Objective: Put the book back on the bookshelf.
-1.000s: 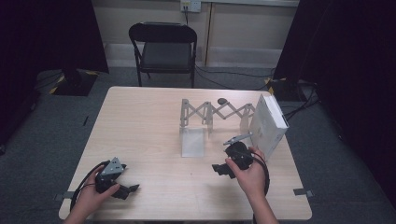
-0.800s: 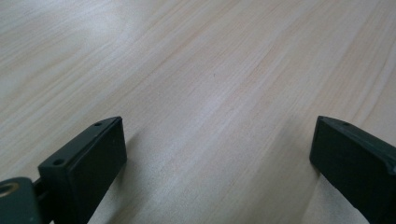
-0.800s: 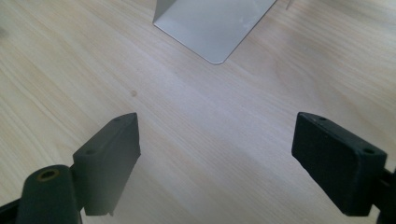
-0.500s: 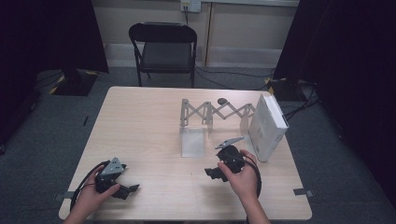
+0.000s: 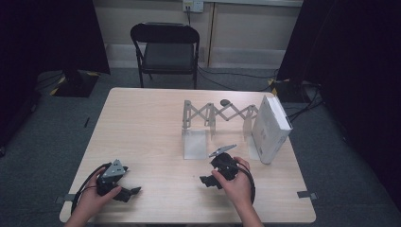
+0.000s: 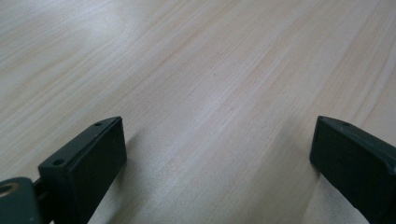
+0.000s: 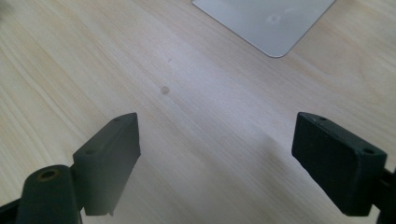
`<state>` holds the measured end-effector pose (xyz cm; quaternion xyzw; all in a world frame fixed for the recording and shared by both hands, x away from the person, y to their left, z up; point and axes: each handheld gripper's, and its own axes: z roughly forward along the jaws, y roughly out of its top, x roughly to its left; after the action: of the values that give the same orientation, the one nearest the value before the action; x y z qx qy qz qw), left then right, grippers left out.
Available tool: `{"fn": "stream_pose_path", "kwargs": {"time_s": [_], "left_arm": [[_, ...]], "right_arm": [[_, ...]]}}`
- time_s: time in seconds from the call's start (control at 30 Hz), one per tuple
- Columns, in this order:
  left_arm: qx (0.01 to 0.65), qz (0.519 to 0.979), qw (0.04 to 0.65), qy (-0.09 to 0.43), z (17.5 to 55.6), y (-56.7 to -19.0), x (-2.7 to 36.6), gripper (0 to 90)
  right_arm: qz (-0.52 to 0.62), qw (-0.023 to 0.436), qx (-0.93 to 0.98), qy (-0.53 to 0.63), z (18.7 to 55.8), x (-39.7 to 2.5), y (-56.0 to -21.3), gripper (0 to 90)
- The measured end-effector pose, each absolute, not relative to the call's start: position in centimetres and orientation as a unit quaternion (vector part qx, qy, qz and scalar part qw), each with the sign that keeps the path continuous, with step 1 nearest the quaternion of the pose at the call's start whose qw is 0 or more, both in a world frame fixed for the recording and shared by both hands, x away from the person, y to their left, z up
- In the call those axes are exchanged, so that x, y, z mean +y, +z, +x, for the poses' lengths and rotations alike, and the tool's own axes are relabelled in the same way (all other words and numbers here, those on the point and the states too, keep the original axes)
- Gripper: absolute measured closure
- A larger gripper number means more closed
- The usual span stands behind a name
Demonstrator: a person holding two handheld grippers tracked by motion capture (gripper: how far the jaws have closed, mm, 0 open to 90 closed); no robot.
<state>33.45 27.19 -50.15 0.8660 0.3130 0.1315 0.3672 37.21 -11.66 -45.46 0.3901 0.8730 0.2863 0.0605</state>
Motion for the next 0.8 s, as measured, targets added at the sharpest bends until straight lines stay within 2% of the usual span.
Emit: {"fn": "stream_pose_path", "kwargs": {"time_s": [0.43, 0.63, 0.8], "left_arm": [[0.313, 0.866, 0.367, 0.131, 33.4, -50.1, 27.2, 3.4], [0.313, 0.866, 0.367, 0.131, 33.4, -50.1, 27.2, 3.4], [0.313, 0.866, 0.367, 0.131, 33.4, -50.1, 27.2, 3.4]], "right_arm": [[0.377, 0.060, 0.879, 0.284, 37.1, -10.2, -47.8, 14.5], [0.373, 0.075, 0.879, 0.287, 37.1, -9.8, -48.0, 14.5], [0.359, 0.108, 0.882, 0.285, 36.6, -9.4, -48.4, 14.0]]}}
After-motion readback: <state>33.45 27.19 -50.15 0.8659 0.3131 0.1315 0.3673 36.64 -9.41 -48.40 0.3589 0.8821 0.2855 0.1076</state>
